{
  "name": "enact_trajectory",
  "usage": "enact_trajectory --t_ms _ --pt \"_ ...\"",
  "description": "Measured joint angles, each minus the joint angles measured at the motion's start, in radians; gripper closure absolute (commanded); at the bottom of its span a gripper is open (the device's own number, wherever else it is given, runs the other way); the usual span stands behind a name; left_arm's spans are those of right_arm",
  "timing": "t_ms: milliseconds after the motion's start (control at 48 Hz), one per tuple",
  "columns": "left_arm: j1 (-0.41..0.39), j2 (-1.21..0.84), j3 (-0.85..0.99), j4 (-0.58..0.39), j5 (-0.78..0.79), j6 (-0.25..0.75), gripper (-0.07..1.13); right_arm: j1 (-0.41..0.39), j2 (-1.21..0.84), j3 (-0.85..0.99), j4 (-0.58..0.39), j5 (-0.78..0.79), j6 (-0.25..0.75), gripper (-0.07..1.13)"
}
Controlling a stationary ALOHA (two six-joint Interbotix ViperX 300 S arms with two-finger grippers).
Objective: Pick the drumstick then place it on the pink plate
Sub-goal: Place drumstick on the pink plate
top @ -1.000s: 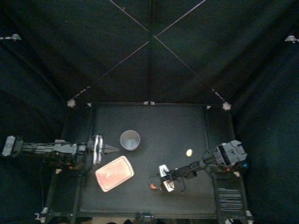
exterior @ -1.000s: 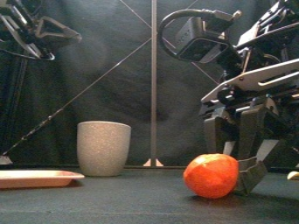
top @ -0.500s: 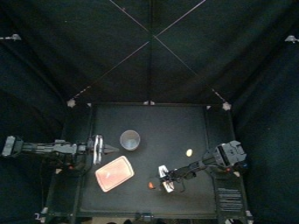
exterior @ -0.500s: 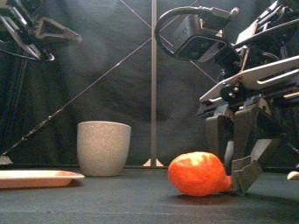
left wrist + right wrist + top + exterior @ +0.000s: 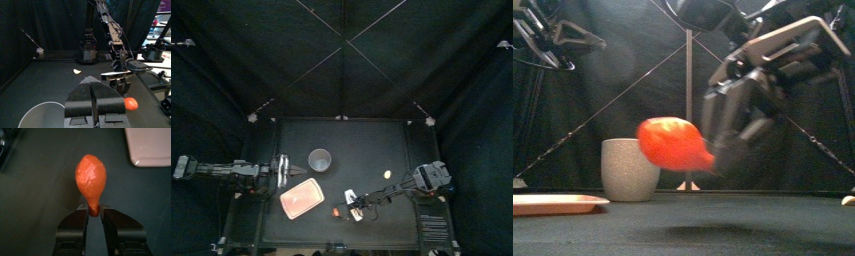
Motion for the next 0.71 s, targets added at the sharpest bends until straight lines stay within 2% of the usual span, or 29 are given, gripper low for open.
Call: enact_trajectory --t_ms 312,542,708 --pt "0.023 0.000 0.002 0.000 -0.006 0.000 1.04 -0.127 0.172 -0.258 -0.103 -0.035 0.003 0.60" --pt "0.031 0.000 0.015 0.002 -0.006 0.000 1.04 -0.140 0.318 -0.459 -0.118 -0.018 -0.005 0.57" --pt "0.031 0.000 0.029 0.002 -0.006 0.000 1.04 -0.132 0.368 -0.537 -0.115 -0.008 0.005 0.52"
